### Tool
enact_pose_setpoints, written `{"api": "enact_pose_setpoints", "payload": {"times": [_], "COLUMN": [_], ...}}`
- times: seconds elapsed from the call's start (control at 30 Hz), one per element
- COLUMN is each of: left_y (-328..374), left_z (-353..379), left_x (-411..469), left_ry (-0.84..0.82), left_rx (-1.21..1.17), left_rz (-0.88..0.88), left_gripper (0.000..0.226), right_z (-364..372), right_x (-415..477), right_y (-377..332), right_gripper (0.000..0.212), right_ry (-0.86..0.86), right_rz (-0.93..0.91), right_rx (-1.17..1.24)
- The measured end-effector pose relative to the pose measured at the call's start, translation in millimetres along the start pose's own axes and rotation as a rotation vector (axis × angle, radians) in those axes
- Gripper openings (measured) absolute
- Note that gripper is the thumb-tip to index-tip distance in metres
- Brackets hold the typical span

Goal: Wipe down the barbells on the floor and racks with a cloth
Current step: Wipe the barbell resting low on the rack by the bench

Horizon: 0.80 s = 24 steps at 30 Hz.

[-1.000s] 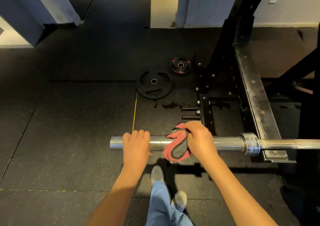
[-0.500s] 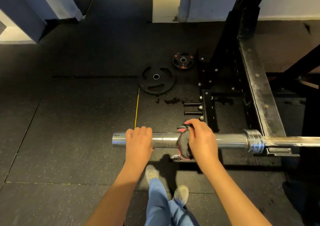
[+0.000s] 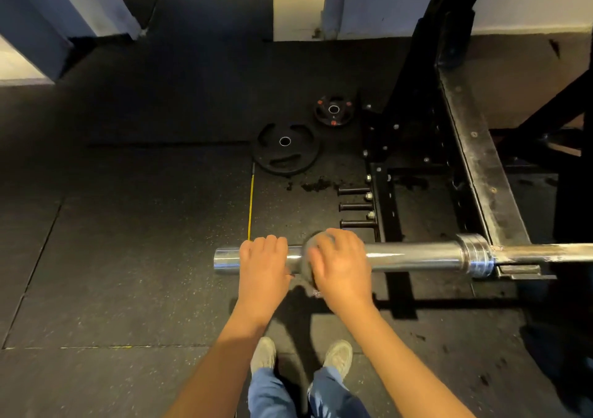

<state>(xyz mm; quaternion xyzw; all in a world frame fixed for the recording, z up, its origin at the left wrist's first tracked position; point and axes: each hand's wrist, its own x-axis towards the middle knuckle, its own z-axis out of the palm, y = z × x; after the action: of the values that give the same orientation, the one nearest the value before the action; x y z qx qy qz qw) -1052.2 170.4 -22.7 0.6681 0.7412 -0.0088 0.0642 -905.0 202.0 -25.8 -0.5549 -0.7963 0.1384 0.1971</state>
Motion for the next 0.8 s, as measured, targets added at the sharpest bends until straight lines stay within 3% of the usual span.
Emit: {"api": "enact_pose_setpoints", "payload": {"times": [0.13,0.27,0.33,0.43,0.53,0.7,0.8], "left_y": [-25.0,-41.5,-39.1,-37.0,-44.0,-56.2,-51.8], "left_z": [-5.1,-9.6,-8.3,-0.9,-1.1,-8.7,-9.9], "left_x": [-0.8,-10.4,-16.6,-21.0,-23.9,-27.7,-30.3], "left_ry": [-0.058,-0.036,-0.022,0.005,0.017,-0.01,-0.001], "left_rx": [-0.093,-0.114,-0.11,-0.051,-0.096,-0.25,-0.261], "left_rz": [0.025,0.034,0.06,0.094,0.125,0.091,0.041], "left_gripper": [0.035,0.037,0.04,0.063,0.063,0.048,0.044], "right_z": [-2.4,-20.9,-12.0,10.4,6.0,-17.6,-0.1], "right_x": [0.0,-5.8,-6.4,-16.7,-16.3,-11.3,-12.6], "right_y": [10.3,54.9,31.7,-25.5,-18.5,25.6,-20.7], "right_gripper": [0.033,0.025,0.027,0.028,0.03,0.031,0.028], "right_ry": [-0.008,0.148,0.098,0.004,-0.02,0.091,0.092], "right_rz": [-0.119,0.178,0.242,0.044,-0.108,0.293,0.238], "right_rx": [-0.061,-0.181,-0.125,-0.051,-0.065,-0.18,-0.14]}}
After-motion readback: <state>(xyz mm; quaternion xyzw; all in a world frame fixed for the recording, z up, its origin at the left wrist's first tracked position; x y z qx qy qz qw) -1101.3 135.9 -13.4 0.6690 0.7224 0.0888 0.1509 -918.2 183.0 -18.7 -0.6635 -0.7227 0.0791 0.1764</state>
